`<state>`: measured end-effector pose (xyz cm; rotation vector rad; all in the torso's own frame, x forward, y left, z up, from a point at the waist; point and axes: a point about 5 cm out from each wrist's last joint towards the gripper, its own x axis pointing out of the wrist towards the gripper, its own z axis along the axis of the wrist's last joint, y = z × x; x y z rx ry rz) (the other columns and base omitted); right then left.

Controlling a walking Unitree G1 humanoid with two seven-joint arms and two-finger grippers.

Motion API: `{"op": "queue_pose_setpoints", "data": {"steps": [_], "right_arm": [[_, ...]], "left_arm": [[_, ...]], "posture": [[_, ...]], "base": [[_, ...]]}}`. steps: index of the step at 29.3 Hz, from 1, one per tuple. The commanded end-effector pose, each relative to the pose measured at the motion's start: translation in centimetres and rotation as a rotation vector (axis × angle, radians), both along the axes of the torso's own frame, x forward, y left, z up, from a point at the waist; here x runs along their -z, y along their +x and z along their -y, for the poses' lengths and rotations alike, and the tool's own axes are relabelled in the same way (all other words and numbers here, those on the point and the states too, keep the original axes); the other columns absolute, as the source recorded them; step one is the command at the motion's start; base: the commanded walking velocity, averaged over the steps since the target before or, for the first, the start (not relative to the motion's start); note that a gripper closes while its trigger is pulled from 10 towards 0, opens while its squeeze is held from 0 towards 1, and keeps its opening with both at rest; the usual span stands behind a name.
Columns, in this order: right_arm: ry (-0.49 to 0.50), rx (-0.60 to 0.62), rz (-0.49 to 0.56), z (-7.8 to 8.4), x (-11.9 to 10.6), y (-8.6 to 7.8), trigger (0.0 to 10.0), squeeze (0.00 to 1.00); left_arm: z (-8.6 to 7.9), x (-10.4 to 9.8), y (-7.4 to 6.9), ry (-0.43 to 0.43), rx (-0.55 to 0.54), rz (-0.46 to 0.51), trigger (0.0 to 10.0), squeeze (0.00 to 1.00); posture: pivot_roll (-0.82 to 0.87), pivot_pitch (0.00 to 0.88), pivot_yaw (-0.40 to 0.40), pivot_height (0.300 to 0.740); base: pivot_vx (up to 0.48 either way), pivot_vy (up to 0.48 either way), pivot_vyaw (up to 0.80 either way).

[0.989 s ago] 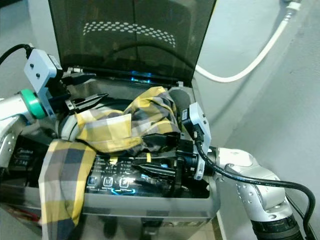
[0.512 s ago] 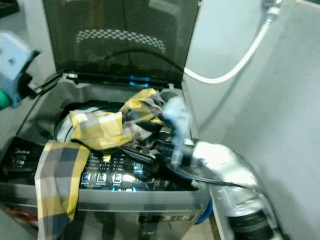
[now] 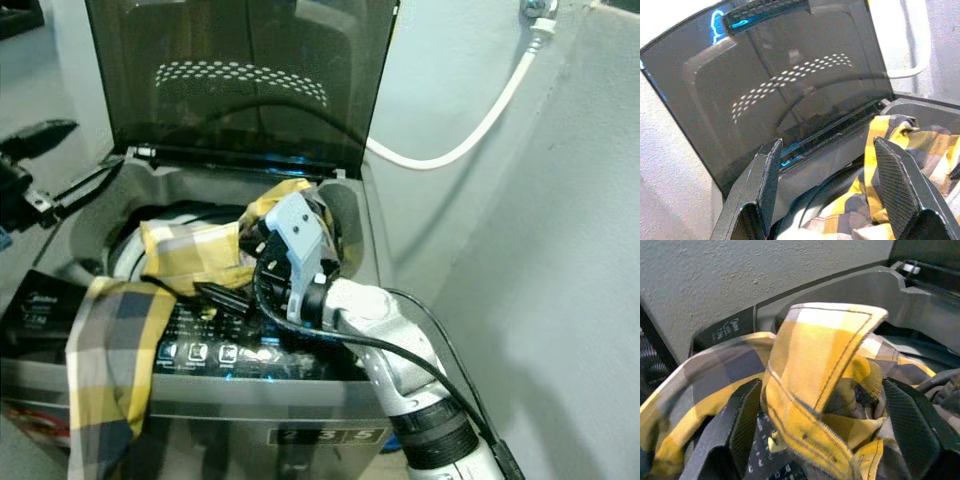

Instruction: Clothes washing

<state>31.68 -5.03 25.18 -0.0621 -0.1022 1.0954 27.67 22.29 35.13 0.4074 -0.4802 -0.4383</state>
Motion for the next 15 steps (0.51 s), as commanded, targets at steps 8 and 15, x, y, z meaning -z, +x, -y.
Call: {"op": "queue_pose_setpoints", "data": {"steps": [8, 15], "right_arm": [[0.008, -0.011, -0.043, -0.9, 0.6, 0.1, 0.0, 0.00], [0.044, -0.003, -0.058, -1.4, 0.5, 0.5, 0.0, 0.00]], "left_arm": [[0.6, 0.3, -0.9, -0.021, -0.007, -0.026, 10.0, 0.00], [0.6, 0.4, -1.2, -0.044, 0.005, -0.037, 10.0, 0.00]], "posture": [[0.05, 0.098, -0.028, 0.740], [0.04, 0.100, -0.034, 0.740]], "base": [[0.000, 0.000, 0.00], [0.000, 0.000, 0.00]]}}
